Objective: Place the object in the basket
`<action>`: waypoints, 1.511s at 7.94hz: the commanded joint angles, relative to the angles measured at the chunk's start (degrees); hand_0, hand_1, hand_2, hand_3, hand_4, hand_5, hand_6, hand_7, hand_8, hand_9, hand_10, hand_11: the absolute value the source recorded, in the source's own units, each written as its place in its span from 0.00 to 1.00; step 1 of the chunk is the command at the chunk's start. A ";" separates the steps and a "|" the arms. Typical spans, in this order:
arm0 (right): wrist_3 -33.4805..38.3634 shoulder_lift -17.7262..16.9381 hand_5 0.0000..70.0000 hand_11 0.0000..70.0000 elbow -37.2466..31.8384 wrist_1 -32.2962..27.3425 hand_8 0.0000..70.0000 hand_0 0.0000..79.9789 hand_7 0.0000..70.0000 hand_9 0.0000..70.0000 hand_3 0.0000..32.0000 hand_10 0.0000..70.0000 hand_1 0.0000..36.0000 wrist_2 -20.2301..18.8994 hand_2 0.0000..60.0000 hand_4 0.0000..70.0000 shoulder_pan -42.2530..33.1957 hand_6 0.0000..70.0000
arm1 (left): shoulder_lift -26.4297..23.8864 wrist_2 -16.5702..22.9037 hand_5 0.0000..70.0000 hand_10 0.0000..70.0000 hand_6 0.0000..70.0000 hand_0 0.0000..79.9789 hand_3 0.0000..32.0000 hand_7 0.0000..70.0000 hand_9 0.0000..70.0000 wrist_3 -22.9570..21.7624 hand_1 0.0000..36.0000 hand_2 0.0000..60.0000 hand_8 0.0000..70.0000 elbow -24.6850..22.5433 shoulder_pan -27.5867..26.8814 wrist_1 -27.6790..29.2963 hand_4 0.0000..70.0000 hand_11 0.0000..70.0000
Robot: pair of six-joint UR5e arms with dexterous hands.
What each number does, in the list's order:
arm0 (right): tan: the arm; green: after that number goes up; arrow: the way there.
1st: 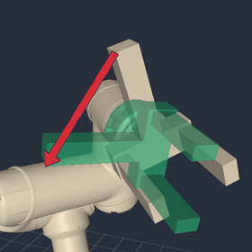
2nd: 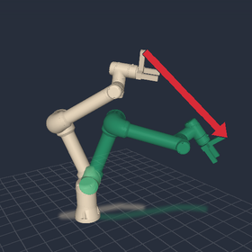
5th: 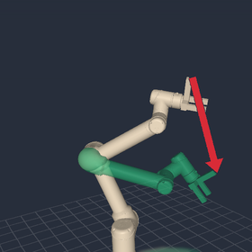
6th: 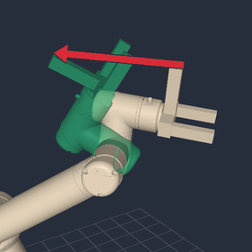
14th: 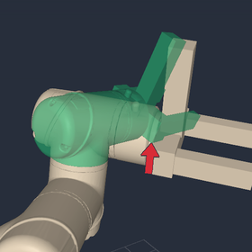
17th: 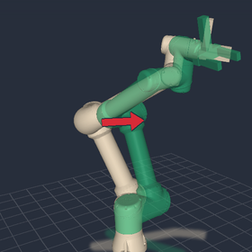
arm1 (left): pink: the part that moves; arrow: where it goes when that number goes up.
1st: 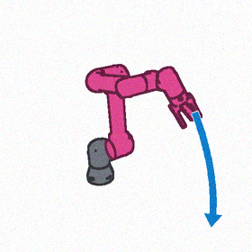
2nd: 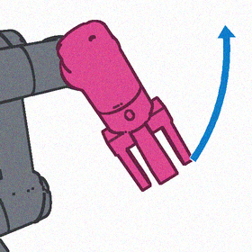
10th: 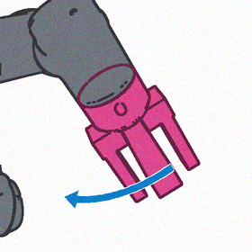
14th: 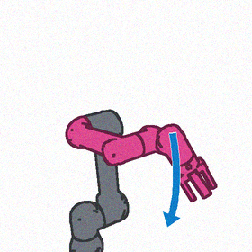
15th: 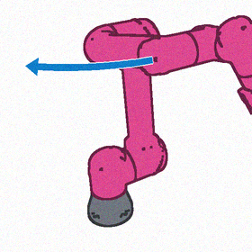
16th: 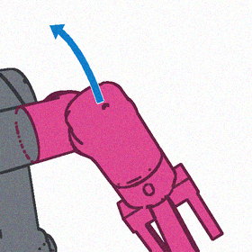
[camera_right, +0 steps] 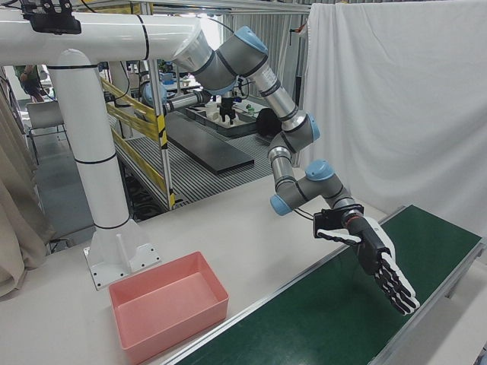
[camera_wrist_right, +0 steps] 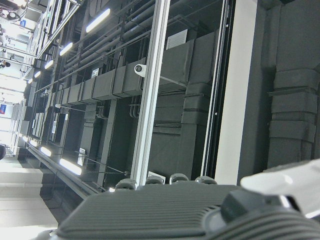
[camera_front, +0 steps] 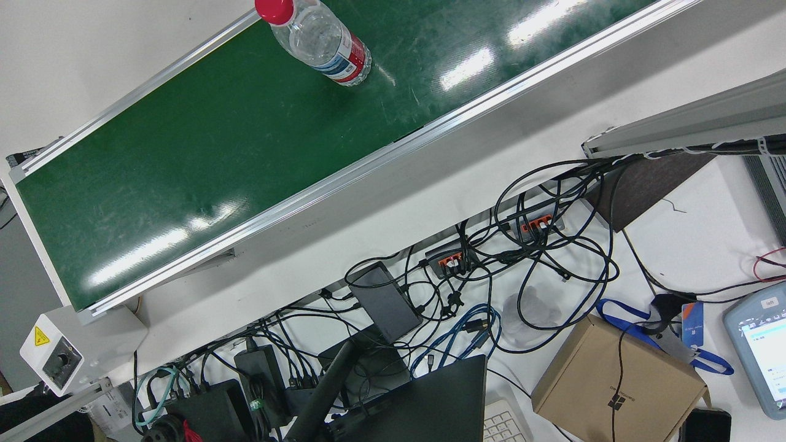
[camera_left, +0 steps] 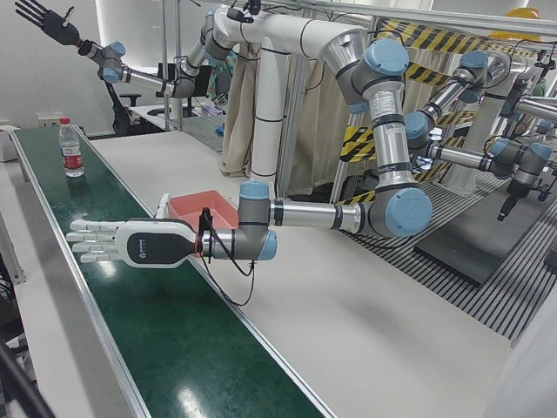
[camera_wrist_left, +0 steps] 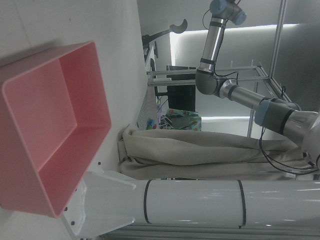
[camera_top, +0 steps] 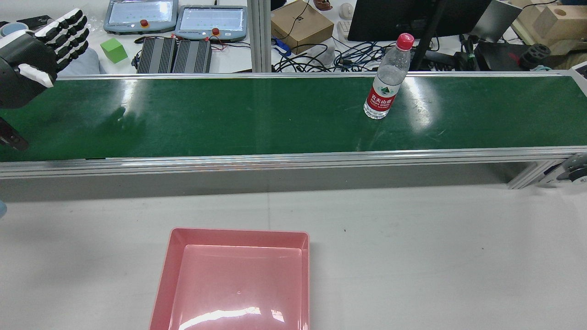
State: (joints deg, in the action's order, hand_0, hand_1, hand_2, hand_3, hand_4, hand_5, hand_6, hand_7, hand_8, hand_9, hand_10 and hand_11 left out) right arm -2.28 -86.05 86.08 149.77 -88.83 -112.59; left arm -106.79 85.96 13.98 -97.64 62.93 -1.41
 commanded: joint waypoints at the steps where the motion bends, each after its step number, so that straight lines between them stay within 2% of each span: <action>1: 0.00 0.00 0.00 0.00 -0.03 0.00 0.00 0.00 0.00 0.00 0.00 0.00 0.00 0.06 0.00 0.00 0.00 0.00 | 0.00 0.00 0.08 0.00 0.00 0.67 0.00 0.00 0.03 0.00 0.07 0.00 0.05 0.08 0.00 0.00 0.07 0.01; 7: 0.00 0.00 0.00 0.00 -0.03 0.00 0.00 0.00 0.00 0.00 0.00 0.00 0.00 0.06 0.00 0.00 0.00 0.00 | 0.00 0.00 0.08 0.00 0.00 0.67 0.00 0.00 0.03 0.00 0.07 0.00 0.05 0.08 0.00 0.00 0.07 0.00; 9: 0.00 0.00 0.00 0.00 -0.03 0.00 0.00 0.00 0.00 0.00 0.00 0.00 0.00 -0.03 0.00 0.00 0.00 0.00 | 0.00 0.00 0.08 0.00 0.00 0.66 0.00 0.00 0.02 0.00 0.07 0.00 0.02 0.08 0.00 0.00 0.02 0.00; 12: 0.00 0.00 0.00 0.00 -0.03 0.00 0.00 0.00 0.00 0.00 0.00 0.00 0.00 -0.03 0.00 0.00 0.00 0.00 | 0.00 0.00 0.08 0.00 0.00 0.67 0.00 0.00 0.02 0.00 0.07 0.00 0.02 -0.01 -0.09 0.00 0.03 0.00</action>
State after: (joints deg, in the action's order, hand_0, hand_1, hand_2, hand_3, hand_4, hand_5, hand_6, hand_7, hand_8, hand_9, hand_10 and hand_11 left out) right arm -2.29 -86.05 86.05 149.77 -88.83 -112.59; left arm -106.79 85.96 13.97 -97.58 62.93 -1.41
